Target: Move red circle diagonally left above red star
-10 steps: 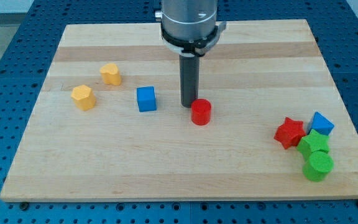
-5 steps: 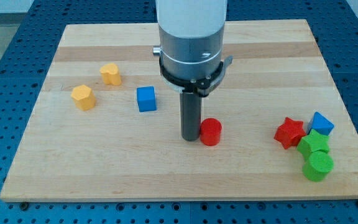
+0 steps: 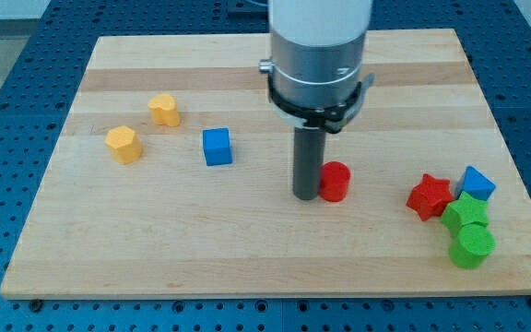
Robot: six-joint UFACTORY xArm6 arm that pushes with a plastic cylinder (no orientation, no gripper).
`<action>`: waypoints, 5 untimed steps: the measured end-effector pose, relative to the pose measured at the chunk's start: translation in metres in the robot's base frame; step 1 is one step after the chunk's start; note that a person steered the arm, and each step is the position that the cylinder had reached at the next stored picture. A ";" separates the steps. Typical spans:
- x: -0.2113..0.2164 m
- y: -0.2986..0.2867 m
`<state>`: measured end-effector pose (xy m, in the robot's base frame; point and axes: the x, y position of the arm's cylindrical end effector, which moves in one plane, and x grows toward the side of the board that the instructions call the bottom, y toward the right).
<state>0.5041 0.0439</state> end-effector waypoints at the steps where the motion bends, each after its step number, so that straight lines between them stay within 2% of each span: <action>1: 0.000 0.034; 2: 0.000 0.061; 4: -0.034 0.050; 5: -0.037 0.063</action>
